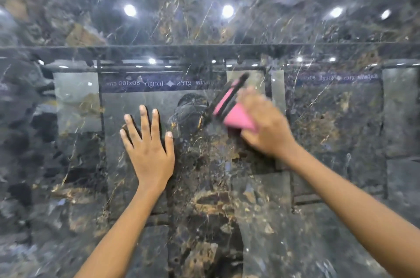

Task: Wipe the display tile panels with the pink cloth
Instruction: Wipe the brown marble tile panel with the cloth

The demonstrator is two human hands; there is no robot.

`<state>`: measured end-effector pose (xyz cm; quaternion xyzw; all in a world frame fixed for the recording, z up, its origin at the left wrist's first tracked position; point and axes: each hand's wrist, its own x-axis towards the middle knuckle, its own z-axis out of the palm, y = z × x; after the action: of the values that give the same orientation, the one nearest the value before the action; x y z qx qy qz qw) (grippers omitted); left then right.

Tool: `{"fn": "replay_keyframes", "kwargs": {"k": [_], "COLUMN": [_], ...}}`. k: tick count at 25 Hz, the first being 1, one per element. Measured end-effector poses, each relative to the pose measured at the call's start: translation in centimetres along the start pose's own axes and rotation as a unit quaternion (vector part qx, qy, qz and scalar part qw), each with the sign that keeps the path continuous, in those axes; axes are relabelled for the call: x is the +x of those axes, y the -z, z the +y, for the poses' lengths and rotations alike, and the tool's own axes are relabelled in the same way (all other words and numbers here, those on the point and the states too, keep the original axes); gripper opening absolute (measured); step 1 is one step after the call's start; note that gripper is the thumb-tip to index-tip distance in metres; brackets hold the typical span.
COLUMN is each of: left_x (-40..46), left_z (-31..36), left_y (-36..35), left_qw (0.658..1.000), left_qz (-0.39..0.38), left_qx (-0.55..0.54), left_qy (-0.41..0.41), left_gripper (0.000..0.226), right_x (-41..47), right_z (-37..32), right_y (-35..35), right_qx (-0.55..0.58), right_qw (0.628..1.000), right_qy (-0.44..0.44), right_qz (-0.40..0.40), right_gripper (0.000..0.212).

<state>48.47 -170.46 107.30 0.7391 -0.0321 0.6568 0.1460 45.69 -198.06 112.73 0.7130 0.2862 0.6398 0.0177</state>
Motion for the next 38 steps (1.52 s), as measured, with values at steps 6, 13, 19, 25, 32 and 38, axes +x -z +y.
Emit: {"fn": "replay_keyframes", "kwargs": {"k": [6, 13, 19, 25, 32, 38], "left_x": [0.3, 0.0, -0.2, -0.2, -5.8, -9.4], "left_z": [-0.2, -0.6, -0.6, -0.1, 5.8, 6.1], "left_y": [-0.2, 0.0, 0.1, 0.5, -0.2, -2.0], "left_qw": [1.0, 1.0, 0.999, 0.998, 0.995, 0.995], "left_qz": [0.011, -0.016, -0.031, -0.057, -0.07, -0.06], "left_qx": [-0.007, 0.003, 0.026, 0.033, 0.001, 0.032], "left_qy": [-0.004, -0.015, -0.022, -0.023, -0.07, -0.07], "left_gripper": [0.059, 0.066, 0.065, 0.064, 0.059, 0.062], "right_x": [11.3, -1.2, -1.8, -9.7, -4.7, -17.8], "right_z": [1.4, 2.6, 5.6, 0.0, 6.9, 1.3], "right_y": [1.0, 1.5, 3.0, 2.1, 2.9, 1.1], "right_qx": [0.077, 0.029, 0.016, -0.029, -0.032, -0.02], "right_qw": [0.984, 0.943, 0.978, 0.95, 0.988, 0.959], "right_qy": [-0.142, 0.259, -0.207, 0.25, -0.15, 0.23], "right_qz": [0.078, -0.207, 0.002, -0.187, 0.011, -0.167], "right_gripper": [0.061, 0.062, 0.072, 0.074, 0.074, 0.076]}}
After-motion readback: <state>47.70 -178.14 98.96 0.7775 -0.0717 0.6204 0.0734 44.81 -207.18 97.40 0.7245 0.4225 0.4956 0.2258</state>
